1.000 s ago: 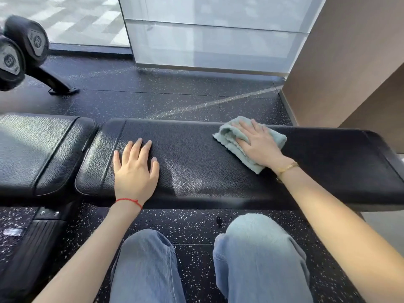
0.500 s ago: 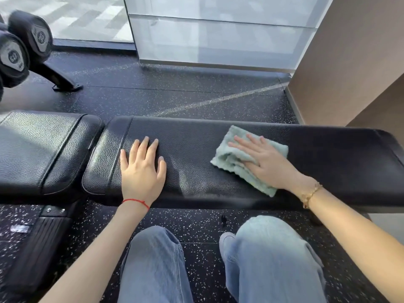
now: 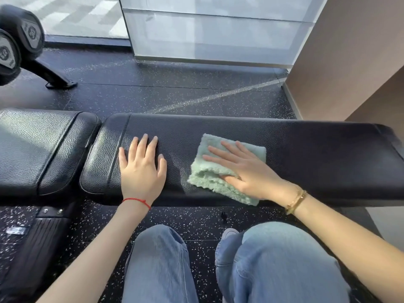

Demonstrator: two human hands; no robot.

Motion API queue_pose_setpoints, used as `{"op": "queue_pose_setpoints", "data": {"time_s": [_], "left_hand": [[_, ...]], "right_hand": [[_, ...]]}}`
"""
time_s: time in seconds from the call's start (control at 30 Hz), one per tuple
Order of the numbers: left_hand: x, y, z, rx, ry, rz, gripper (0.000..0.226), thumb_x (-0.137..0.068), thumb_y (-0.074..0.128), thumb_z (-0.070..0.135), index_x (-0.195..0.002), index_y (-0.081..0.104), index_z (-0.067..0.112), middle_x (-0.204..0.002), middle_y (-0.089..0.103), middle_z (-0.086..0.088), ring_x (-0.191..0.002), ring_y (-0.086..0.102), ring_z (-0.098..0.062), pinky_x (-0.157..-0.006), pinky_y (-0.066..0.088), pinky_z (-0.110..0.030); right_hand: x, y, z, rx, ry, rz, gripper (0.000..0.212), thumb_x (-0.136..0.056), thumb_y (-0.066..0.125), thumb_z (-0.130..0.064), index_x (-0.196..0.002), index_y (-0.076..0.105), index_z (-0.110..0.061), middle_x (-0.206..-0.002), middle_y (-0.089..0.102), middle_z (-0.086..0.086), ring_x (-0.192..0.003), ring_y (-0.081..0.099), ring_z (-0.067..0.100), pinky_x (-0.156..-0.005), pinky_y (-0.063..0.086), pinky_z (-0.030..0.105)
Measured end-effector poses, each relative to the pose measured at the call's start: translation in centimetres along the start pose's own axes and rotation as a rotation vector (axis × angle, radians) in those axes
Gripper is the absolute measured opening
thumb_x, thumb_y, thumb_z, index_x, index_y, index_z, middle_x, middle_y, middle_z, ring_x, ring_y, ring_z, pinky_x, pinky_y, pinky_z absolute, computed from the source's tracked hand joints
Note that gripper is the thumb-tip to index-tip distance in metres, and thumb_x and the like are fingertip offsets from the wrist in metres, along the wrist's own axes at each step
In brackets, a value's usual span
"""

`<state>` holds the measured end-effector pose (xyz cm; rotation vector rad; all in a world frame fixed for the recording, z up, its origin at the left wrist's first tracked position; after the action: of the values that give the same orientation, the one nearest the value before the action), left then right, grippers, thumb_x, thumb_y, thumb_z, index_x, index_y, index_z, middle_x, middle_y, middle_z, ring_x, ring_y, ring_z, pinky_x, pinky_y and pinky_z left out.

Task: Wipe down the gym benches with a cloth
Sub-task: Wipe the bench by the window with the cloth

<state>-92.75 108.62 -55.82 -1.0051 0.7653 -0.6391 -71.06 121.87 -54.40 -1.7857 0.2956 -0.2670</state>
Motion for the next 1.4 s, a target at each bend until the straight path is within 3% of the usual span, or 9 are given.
{"op": "queue_pose_setpoints", "data": {"time_s": [0.1, 0.27, 0.4, 0.57, 0.7, 0.87, 1.0, 1.17, 1.4], "left_hand": [[0.0, 0.0, 0.1, -0.002, -0.010, -0.002, 0.049, -0.099, 0.044, 0.031, -0.146, 0.041, 0.019, -0.156, 0.035, -0.004, -0.148, 0.022, -0.024, -0.121, 0.007, -0.051], [0.0, 0.0, 0.1, -0.001, -0.008, 0.005, 0.049, -0.099, 0.042, 0.032, -0.146, 0.041, 0.019, -0.155, 0.035, -0.004, -0.148, 0.022, -0.023, -0.121, 0.007, -0.050], [-0.1, -0.2, 0.1, 0.039, -0.016, 0.020, 0.047, -0.098, 0.047, 0.028, -0.143, 0.046, 0.018, -0.153, 0.039, -0.004, -0.146, 0.026, -0.023, -0.121, 0.009, -0.049], [-0.4, -1.4, -1.0, 0.034, 0.007, 0.073, 0.046, -0.093, 0.042, 0.031, -0.135, 0.054, 0.014, -0.144, 0.050, -0.008, -0.138, 0.038, -0.028, -0.118, 0.019, -0.052], [-0.9, -2.1, -3.1, -0.049, 0.040, 0.058, 0.054, -0.089, 0.042, 0.036, -0.136, 0.053, 0.013, -0.144, 0.050, -0.011, -0.139, 0.038, -0.030, -0.117, 0.021, -0.053], [-1.0, -1.8, -3.9, -0.051, 0.006, 0.031, 0.060, -0.089, 0.037, 0.044, -0.140, 0.050, 0.015, -0.149, 0.045, -0.010, -0.142, 0.034, -0.028, -0.120, 0.014, -0.048], [-0.8, -1.7, -3.9, -0.037, 0.000, 0.040, 0.058, -0.091, 0.036, 0.043, -0.141, 0.049, 0.017, -0.150, 0.043, -0.008, -0.143, 0.033, -0.026, -0.120, 0.017, -0.047], [-0.7, -1.6, -4.0, -0.035, -0.005, 0.033, 0.057, -0.091, 0.037, 0.043, -0.142, 0.047, 0.018, -0.151, 0.042, -0.007, -0.144, 0.031, -0.025, -0.120, 0.018, -0.046], [-0.7, -1.6, -4.0, -0.015, -0.013, 0.043, 0.058, -0.091, 0.036, 0.044, -0.142, 0.048, 0.019, -0.151, 0.042, -0.006, -0.144, 0.032, -0.024, -0.120, 0.017, -0.046]], "right_hand": [[1.6, -1.3, 3.7, -0.028, 0.171, 0.062, 0.055, -0.097, 0.022, -0.054, -0.150, 0.009, -0.051, -0.160, 0.004, -0.023, -0.150, -0.006, 0.010, -0.122, -0.007, 0.039], [-5.0, -2.3, 6.2, 0.047, 0.404, 0.064, 0.052, -0.103, 0.025, -0.047, -0.153, 0.012, -0.042, -0.163, 0.010, -0.010, -0.151, 0.001, 0.022, -0.122, -0.004, 0.045], [-8.1, -1.0, 1.0, 0.074, 0.190, 0.035, 0.053, -0.102, 0.023, -0.051, -0.153, 0.009, -0.044, -0.163, 0.005, -0.010, -0.151, -0.005, 0.022, -0.121, -0.010, 0.046], [-3.0, 0.2, -1.8, 0.022, -0.066, -0.017, 0.060, -0.096, 0.031, -0.048, -0.151, 0.008, -0.050, -0.162, 0.000, -0.020, -0.150, -0.012, 0.011, -0.120, -0.016, 0.036], [0.2, -1.0, 2.0, -0.042, 0.076, 0.029, 0.058, -0.094, 0.022, -0.058, -0.149, 0.009, -0.053, -0.160, 0.002, -0.025, -0.149, -0.008, 0.005, -0.121, -0.010, 0.036], [-7.1, -2.1, 5.3, 0.032, 0.317, 0.060, 0.054, -0.101, 0.027, -0.051, -0.153, 0.015, -0.042, -0.162, 0.011, -0.012, -0.151, 0.000, 0.019, -0.122, -0.005, 0.043], [-12.3, -0.5, 0.1, 0.064, 0.157, 0.039, 0.054, -0.101, 0.022, -0.055, -0.152, 0.010, -0.045, -0.163, 0.007, -0.010, -0.151, -0.004, 0.023, -0.121, -0.010, 0.046], [-8.0, 0.8, -3.9, 0.036, -0.107, 0.010, 0.060, -0.096, 0.029, -0.060, -0.152, 0.010, -0.047, -0.162, 0.002, -0.016, -0.150, -0.008, 0.016, -0.121, -0.013, 0.040], [-2.4, -1.3, 2.4, -0.025, 0.114, 0.047, 0.059, -0.095, 0.024, -0.066, -0.151, 0.010, -0.050, -0.161, 0.002, -0.022, -0.150, -0.007, 0.008, -0.122, -0.008, 0.039]]}}
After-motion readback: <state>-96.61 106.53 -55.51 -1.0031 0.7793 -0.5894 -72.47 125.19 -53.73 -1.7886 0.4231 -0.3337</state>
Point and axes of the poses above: each hand's wrist, its own x-axis away from the middle knuckle, its own y-axis out of the palm, z = x × y, the point moved 4 cm from there along -x, towards the middle knuckle
